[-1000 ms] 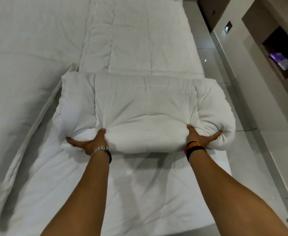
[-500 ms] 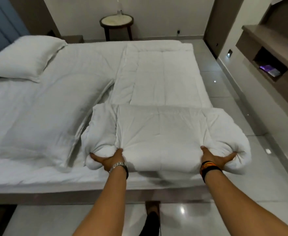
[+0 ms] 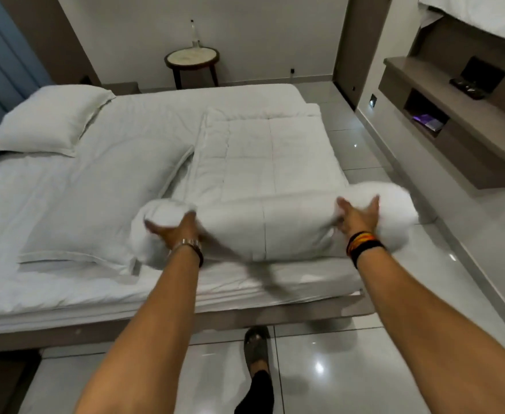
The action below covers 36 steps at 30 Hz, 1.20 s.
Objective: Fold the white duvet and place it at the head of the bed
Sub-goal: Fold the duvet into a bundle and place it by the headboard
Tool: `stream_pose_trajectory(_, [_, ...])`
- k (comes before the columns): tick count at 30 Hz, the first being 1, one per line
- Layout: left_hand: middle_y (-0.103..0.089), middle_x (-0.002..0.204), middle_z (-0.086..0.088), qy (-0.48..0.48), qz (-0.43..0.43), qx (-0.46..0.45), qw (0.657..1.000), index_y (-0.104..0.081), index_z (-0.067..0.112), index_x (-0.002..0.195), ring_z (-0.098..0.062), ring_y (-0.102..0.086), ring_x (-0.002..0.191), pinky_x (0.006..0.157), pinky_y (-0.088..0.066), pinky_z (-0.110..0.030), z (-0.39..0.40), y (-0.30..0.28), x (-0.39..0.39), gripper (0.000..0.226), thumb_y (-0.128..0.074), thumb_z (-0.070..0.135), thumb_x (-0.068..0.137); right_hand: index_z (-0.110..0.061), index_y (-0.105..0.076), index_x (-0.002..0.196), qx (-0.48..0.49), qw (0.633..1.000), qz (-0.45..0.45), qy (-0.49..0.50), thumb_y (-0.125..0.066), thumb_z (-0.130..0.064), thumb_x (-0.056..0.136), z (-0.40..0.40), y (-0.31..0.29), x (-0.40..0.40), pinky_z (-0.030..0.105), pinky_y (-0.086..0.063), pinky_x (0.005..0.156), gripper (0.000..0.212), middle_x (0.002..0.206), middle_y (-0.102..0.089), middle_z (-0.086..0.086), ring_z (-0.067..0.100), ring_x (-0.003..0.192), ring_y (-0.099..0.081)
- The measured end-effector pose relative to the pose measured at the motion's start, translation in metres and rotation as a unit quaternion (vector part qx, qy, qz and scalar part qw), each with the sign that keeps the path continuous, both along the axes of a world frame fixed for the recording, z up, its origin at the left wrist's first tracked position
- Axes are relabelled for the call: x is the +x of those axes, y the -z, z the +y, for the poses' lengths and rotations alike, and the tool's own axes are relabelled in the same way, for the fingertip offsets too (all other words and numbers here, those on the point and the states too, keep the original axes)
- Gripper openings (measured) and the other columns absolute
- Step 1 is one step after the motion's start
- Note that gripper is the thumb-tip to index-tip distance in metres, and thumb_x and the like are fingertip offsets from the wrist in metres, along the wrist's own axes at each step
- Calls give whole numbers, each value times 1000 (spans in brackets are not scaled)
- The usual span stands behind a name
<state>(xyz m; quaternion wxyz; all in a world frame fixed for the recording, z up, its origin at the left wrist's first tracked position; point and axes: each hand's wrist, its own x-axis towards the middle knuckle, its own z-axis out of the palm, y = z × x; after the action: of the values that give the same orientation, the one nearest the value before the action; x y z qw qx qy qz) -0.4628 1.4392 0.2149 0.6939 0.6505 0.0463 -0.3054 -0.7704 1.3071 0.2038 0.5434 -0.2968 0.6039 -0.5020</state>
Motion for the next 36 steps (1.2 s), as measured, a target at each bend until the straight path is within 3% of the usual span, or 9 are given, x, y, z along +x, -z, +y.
stream_pose_trajectory(3, [-61, 134, 1, 113, -91, -82, 986, -10, 48, 161, -24, -67, 104, 87, -57, -45, -58, -4, 33, 86, -65, 28, 98, -33, -21, 165, -51, 995, 27, -81, -76, -24, 93, -64, -20, 14, 42, -53, 98, 91, 131, -62, -4, 22, 127, -58])
stream_pose_trajectory(8, [-33, 166, 8, 227, -203, 15, 952, -21, 52, 158, -16, -36, 149, 117, -33, -36, -115, 80, 37, 67, -55, 53, 101, -20, -28, 164, -21, 985, 160, -57, -76, -34, 94, -114, 79, 49, 36, -34, 120, 86, 159, -43, 9, 19, 143, -43])
stream_pose_trajectory(12, [-1, 173, 0, 191, -138, 150, 960, -7, 59, 157, -25, -14, 158, 124, -22, -50, -140, 154, 40, 78, -58, 57, 97, -32, -5, 167, 99, 982, 162, -21, -73, -51, 92, -142, 153, 77, 45, -24, 125, 102, 173, -12, 12, 29, 158, -17])
stream_pose_trajectory(15, [16, 171, -8, 139, -47, 197, 969, 14, 68, 149, -33, -4, 159, 120, -20, -64, -183, 180, 65, 105, -64, 78, 79, -60, 21, 152, 165, 977, 123, 54, -76, -84, 64, -187, 181, 95, 70, -33, 114, 133, 174, 1, 8, 36, 159, -8])
stream_pose_trajectory(17, [15, 171, -13, 62, -2, 186, 981, 23, 69, 143, -38, -2, 158, 115, -21, -74, -220, 195, 84, 130, -73, 89, 57, -56, 30, 150, 184, 972, 86, 117, -76, -91, 51, -217, 191, 104, 73, -32, 113, 149, 175, 3, -1, 39, 157, -15])
stream_pose_trajectory(20, [7, 172, -13, -54, 75, 193, 977, 28, 59, 147, -42, -13, 156, 113, -23, -74, -268, 214, 106, 159, -82, 89, 36, -33, 29, 158, 188, 963, 62, 185, -78, -89, 48, -254, 195, 122, 60, -30, 120, 163, 173, 10, -7, 33, 154, -26])
stream_pose_trajectory(23, [-9, 169, -19, -79, 76, 214, 971, 23, 46, 156, -37, -32, 149, 115, -32, -60, -286, 224, 113, 159, -95, 62, 51, -33, 29, 158, 200, 955, 72, 204, -81, -89, 37, -272, 206, 130, 59, -27, 121, 173, 174, 8, -7, 33, 155, -26])
stream_pose_trajectory(28, [-30, 165, -2, -60, 76, 212, 973, 13, 48, 158, -26, -52, 133, 113, -40, -53, -286, 245, 128, 173, -101, 58, 28, -38, 16, 162, 227, 938, 79, 248, -95, -46, 66, -276, 207, 143, 57, -27, 119, 147, 171, -18, 11, 37, 150, -34])
stream_pose_trajectory(36, [-49, 147, -23, -56, 61, 235, 968, 10, 47, 160, -37, -58, 126, 107, -44, -53, -256, 189, 107, 142, -95, 22, 67, -38, 7, 164, 188, 954, 74, 222, -90, -25, 78, -239, 161, 130, 52, -28, 118, 130, 170, -21, 12, 35, 149, -36])
